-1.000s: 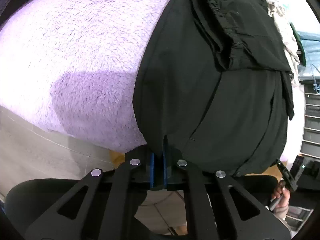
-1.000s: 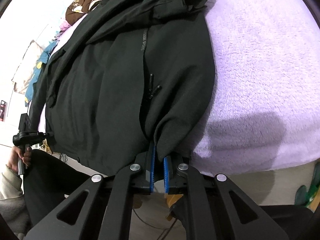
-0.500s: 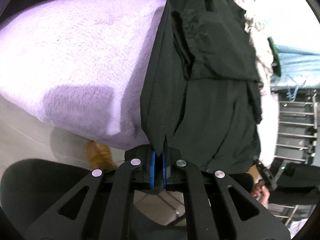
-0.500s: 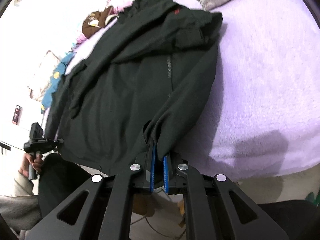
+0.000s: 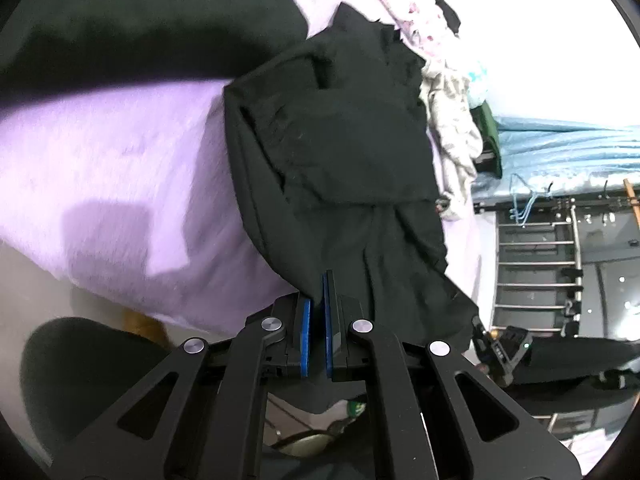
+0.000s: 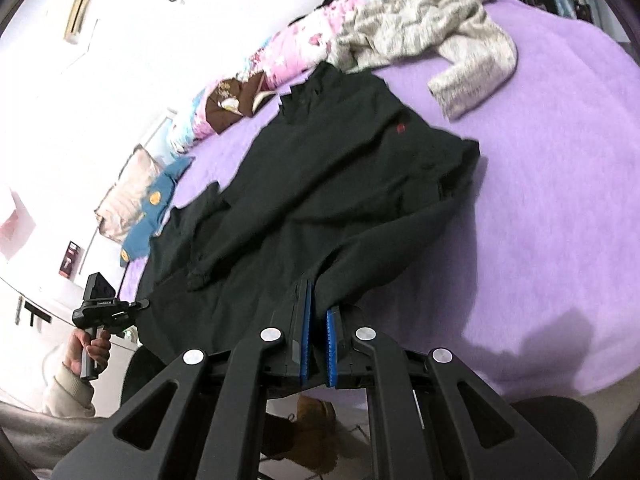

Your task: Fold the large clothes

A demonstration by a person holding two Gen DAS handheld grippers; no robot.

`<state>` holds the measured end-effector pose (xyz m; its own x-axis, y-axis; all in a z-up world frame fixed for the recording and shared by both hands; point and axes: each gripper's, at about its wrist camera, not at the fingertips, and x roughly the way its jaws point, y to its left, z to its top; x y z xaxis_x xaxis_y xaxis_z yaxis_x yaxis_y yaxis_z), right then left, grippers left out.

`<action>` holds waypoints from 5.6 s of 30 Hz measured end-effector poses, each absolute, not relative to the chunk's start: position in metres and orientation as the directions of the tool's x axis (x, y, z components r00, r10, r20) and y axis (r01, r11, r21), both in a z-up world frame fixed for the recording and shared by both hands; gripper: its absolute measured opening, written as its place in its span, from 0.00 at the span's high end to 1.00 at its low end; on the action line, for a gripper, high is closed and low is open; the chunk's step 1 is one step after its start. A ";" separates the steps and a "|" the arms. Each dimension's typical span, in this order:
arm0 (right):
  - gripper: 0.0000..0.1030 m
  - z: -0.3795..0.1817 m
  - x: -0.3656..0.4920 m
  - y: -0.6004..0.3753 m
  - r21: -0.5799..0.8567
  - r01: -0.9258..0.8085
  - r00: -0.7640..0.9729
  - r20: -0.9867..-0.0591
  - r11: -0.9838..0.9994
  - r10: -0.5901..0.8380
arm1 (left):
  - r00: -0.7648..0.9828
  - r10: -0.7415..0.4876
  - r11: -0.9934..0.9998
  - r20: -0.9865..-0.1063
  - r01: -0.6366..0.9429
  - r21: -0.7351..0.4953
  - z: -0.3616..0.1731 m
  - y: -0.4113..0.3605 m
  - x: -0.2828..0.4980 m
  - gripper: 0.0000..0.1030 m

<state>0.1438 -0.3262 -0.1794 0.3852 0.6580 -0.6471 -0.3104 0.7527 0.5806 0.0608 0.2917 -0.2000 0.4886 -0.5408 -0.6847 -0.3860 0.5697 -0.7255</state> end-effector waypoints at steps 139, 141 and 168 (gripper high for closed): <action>0.06 -0.101 0.351 -0.201 0.032 -0.342 0.665 -0.698 0.939 0.266 | 0.647 -0.014 0.902 -0.762 -0.320 -0.288 -0.096 0.256 0.328 0.08; 0.06 -0.086 0.334 -0.207 0.038 -0.342 0.677 -0.683 0.939 0.274 | 0.669 -0.014 0.904 -0.743 -0.309 -0.296 -0.077 0.251 0.311 0.08; 0.06 -0.103 0.275 -0.284 0.141 -0.249 0.650 -0.709 0.958 0.273 | 0.618 -0.112 0.797 -0.778 -0.411 -0.442 -0.122 0.312 0.237 0.06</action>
<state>0.2747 -0.2836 -0.1027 0.6501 0.2727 -0.7092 -0.2486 0.9583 0.1406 0.2374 0.3116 -0.1221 0.6184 -0.1117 -0.7779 -0.4114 0.7974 -0.4415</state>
